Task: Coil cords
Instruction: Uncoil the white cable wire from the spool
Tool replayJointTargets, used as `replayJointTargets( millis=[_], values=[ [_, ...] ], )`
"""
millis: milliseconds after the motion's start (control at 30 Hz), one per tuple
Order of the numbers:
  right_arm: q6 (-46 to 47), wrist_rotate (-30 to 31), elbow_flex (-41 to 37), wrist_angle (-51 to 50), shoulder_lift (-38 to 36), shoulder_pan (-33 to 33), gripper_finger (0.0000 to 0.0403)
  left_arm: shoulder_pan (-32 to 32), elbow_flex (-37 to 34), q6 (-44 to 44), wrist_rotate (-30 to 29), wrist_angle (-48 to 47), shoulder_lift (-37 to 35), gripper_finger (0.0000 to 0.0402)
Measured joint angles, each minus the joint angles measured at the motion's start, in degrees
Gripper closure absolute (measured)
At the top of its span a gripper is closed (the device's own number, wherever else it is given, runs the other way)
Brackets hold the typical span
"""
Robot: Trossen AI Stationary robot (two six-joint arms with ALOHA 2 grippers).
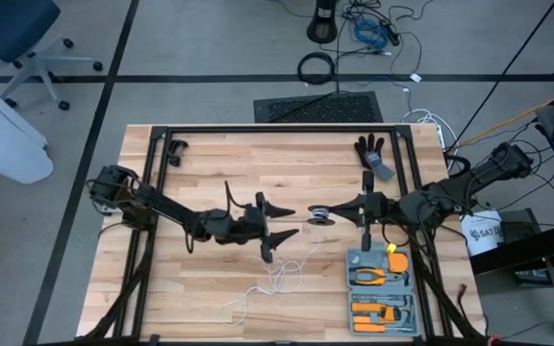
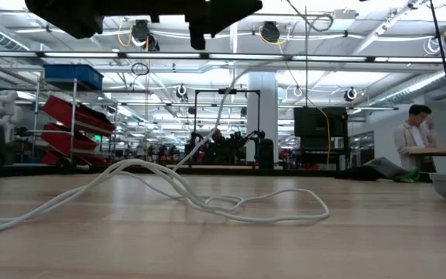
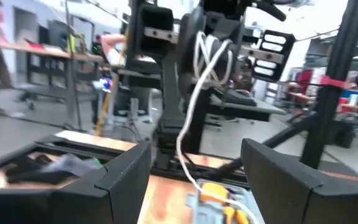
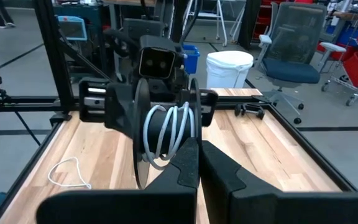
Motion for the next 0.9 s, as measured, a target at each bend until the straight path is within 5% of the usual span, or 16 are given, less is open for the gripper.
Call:
replayJointTargets(
  millis=[267,467,900],
  values=[
    [0.1,0.0,0.0,0.0,0.0,0.0,0.0403,1.8,0.6,5.2,-0.2,1.0,0.1,0.0146],
    [0.1,-0.1,0.0,0.0,0.0,0.0,0.0403,3.3,1.5,3.8,7.4,0.9,0.2,0.0146],
    [0.4,-0.1,0.0,-0.1,0.0,0.1,0.0403,3.1,10.4,2.9,8.3,0.8,9.6,0.0149]
  ],
)
